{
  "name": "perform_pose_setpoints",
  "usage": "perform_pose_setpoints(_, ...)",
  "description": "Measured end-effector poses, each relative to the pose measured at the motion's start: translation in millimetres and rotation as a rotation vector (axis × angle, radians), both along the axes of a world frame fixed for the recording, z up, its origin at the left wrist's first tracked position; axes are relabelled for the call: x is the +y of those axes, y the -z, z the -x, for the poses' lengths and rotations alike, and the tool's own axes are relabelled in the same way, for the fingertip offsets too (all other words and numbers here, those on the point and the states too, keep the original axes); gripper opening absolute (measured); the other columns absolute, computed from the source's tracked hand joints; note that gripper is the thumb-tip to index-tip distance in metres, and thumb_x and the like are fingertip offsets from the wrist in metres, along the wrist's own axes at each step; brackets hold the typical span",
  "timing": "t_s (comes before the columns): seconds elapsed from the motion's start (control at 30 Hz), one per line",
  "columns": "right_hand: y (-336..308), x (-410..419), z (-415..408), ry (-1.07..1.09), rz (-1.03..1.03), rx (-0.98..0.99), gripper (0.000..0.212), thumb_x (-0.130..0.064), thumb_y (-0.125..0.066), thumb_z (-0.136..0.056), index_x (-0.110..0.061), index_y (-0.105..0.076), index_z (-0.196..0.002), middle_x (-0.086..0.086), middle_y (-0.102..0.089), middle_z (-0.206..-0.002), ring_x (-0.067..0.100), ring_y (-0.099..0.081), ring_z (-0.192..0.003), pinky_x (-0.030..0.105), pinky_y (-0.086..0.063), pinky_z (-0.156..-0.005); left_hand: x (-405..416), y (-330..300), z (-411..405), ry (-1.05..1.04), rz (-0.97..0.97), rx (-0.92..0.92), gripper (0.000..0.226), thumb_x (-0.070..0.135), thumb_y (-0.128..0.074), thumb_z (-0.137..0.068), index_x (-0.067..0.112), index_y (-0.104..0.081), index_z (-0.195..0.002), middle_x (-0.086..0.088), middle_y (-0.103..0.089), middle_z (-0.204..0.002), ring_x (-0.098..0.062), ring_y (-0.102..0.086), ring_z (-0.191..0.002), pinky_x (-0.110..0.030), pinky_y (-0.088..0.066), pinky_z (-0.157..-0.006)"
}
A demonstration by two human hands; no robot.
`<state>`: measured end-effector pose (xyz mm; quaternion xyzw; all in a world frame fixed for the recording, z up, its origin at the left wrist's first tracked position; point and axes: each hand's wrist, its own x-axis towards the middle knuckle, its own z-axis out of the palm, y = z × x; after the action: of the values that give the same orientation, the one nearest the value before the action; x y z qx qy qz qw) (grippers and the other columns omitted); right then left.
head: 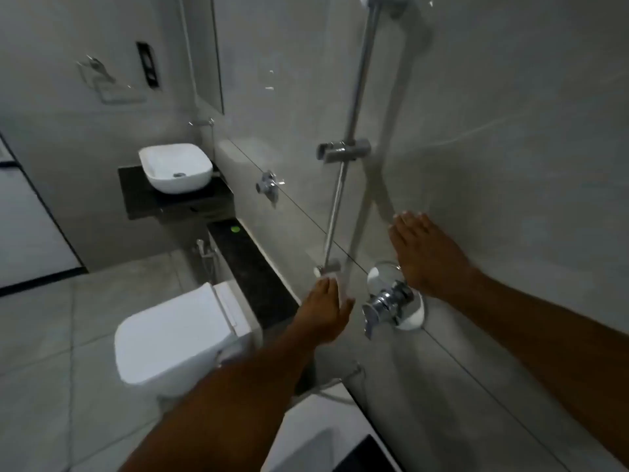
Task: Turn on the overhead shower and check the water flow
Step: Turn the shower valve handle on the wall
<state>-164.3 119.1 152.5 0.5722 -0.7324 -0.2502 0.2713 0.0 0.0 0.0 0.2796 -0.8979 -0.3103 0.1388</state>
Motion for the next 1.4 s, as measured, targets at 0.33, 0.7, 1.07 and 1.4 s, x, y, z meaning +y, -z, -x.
perform_pose_setpoints(0.33,25.2,29.4,40.2,-0.086,-0.225,0.309,0.061,-0.024,-0.011,-0.093,0.002,-0.015,-0.148,0.027,-0.005,-0.157,0.048,0.003,-0.142,0.058,0.012,-0.111,46.8,74.9,62.3,-0.038,-0.494,0.001,0.049,0.025,-0.067,-0.085,0.024,-0.049,-0.13,-0.004,-0.06,-0.126,-0.015,-0.06,-0.099,-0.025,-0.048,-0.081)
perform_pose_setpoints(0.7,18.7,29.5,31.6,-0.047,-0.217,0.318,0.057,-0.022,-0.016,-0.096,0.003,-0.015,-0.148,0.028,-0.004,-0.157,0.048,0.002,-0.142,0.058,0.01,-0.112,22.1,71.8,58.3,0.04,-0.488,-0.03,0.009,0.026,-0.068,-0.084,0.028,-0.06,-0.088,0.001,-0.066,-0.089,-0.009,-0.061,-0.078,-0.019,-0.045,-0.064)
perform_pose_setpoints(1.07,15.5,28.5,27.2,-0.032,-0.235,0.291,0.058,-0.024,-0.014,-0.097,0.005,-0.009,-0.147,0.029,0.0,-0.156,0.049,0.006,-0.141,0.057,0.007,-0.113,16.0,63.7,45.3,0.117,-0.396,-0.031,0.009,0.023,-0.062,-0.088,0.019,-0.063,-0.096,-0.004,-0.068,-0.091,-0.018,-0.063,-0.085,-0.034,-0.051,-0.08)
perform_pose_setpoints(1.4,15.7,29.4,30.2,-0.034,-0.249,0.316,0.063,-0.026,-0.008,-0.093,0.003,-0.008,-0.148,0.029,0.002,-0.156,0.049,0.009,-0.141,0.057,0.005,-0.112,14.2,15.6,62.8,0.056,-0.348,0.293,0.047,0.029,-0.072,-0.082,0.018,-0.058,-0.125,0.008,-0.06,-0.121,-0.003,-0.056,-0.107,-0.018,-0.046,-0.089)
